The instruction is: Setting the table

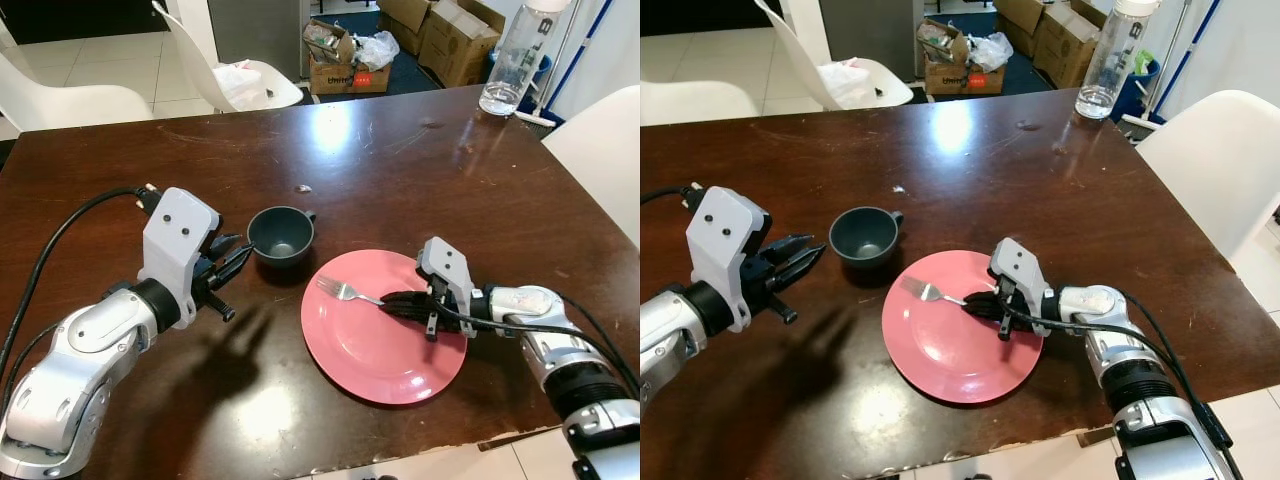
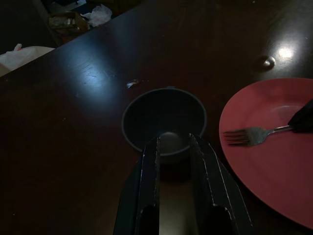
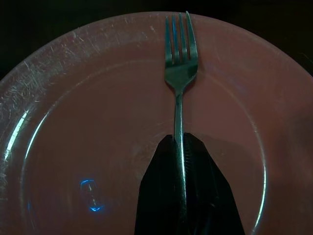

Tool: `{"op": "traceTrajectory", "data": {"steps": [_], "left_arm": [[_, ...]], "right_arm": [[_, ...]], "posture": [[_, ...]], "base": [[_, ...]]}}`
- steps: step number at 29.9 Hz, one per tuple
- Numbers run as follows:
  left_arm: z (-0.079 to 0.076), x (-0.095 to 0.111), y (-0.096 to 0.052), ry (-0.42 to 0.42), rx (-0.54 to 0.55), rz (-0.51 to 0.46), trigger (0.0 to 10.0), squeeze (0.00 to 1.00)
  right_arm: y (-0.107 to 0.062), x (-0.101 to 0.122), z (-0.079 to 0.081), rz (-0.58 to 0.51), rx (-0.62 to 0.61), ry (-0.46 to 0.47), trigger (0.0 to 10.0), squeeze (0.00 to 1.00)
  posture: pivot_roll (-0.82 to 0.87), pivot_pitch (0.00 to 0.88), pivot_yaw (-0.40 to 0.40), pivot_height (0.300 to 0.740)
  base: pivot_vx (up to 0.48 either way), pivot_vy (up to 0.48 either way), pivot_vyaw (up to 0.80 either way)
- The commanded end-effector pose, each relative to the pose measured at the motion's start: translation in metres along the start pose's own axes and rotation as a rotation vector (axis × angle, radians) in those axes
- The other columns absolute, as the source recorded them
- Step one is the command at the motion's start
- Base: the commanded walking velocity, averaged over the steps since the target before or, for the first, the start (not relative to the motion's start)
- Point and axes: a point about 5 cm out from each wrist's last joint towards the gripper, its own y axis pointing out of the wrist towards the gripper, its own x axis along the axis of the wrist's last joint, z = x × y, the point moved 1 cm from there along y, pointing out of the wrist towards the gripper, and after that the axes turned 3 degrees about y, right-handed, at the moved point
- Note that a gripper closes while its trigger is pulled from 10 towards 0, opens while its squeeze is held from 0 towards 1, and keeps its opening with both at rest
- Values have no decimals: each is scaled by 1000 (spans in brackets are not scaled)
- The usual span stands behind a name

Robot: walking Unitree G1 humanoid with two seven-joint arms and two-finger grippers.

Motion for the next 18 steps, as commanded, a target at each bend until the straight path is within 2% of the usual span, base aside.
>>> {"op": "traceTrajectory", "data": {"steps": [1, 8, 10, 11, 12, 13, 14, 16, 18], "left_arm": [[-1, -1, -1, 0, -1, 4, 10000, 0], [-4, -2, 2, -10, 2, -2, 10000, 0], [-5, -4, 5, -20, 13, -4, 10000, 0], [-5, -7, 6, -26, 30, 0, 10000, 0], [-5, -8, 7, -30, 41, 3, 10000, 0], [-5, -13, 11, -50, 88, 14, 10000, 0], [-5, -13, 11, -50, 88, 14, 10000, 0], [-4, -19, 15, -65, 135, 26, 10000, 0], [-2, -24, 18, -74, 187, 40, 10000, 0]], "right_arm": [[4, -23, 9, 58, 26, 83, 0, 0], [2, -14, 5, -20, -15, 96, 0, 0], [2, 3, -3, -103, -111, 61, 0, 0], [1, 17, -6, -175, -170, 30, 3176, 0], [0, 27, -7, -224, -208, 10, 3176, 0], [-3, 58, -6, -379, -307, -22, 10000, 0], [-3, 58, -6, -379, -307, -22, 10000, 0], [-6, 81, -1, -520, -411, -7, 10000, 0], [-4, 92, 12, -587, -442, -11, 10000, 0]], "posture": [[85, 114, 99, 740], [71, 109, 92, 740], [61, 109, 88, 740], [52, 108, 87, 740], [50, 107, 88, 740], [37, 105, 85, 740], [37, 105, 85, 740], [28, 103, 86, 740], [10, 101, 82, 740]], "base": [[0, 0, 0], [0, 0, 0], [0, 0, 0], [0, 0, 0], [0, 0, 0], [0, 0, 0], [0, 0, 0], [0, 0, 0], [0, 0, 0]]}}
